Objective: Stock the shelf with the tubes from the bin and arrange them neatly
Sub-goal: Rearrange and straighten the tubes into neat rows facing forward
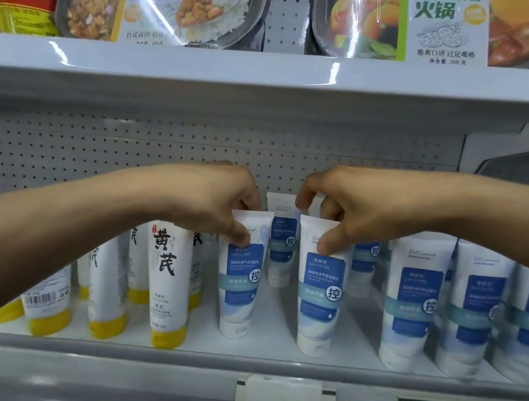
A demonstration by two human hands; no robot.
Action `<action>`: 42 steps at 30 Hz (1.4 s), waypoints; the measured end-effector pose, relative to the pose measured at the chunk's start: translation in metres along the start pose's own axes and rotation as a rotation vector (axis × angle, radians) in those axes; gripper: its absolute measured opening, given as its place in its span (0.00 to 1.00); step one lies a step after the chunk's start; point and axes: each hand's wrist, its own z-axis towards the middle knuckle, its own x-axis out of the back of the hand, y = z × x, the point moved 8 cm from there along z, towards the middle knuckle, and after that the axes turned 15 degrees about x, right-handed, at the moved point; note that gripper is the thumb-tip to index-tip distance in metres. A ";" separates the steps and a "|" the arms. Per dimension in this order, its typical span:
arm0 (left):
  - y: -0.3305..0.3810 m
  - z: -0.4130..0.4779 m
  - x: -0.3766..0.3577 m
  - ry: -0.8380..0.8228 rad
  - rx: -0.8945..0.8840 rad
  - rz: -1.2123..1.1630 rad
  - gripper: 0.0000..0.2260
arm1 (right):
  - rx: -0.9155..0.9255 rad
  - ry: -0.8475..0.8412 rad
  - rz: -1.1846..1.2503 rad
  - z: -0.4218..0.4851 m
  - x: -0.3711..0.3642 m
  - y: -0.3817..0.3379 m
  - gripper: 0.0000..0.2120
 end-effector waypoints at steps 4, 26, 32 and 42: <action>0.014 0.000 0.000 -0.033 -0.051 -0.072 0.06 | 0.027 -0.084 -0.034 -0.003 -0.006 0.000 0.08; 0.036 -0.003 -0.009 -0.216 -0.169 -0.317 0.07 | 0.087 -0.092 0.034 -0.021 -0.006 0.009 0.05; 0.035 -0.003 -0.011 -0.194 -0.150 -0.240 0.09 | 0.065 -0.106 0.049 -0.020 -0.010 0.011 0.07; 0.036 0.000 -0.014 -0.146 -0.176 -0.251 0.08 | 0.078 -0.088 0.045 -0.016 -0.012 0.013 0.06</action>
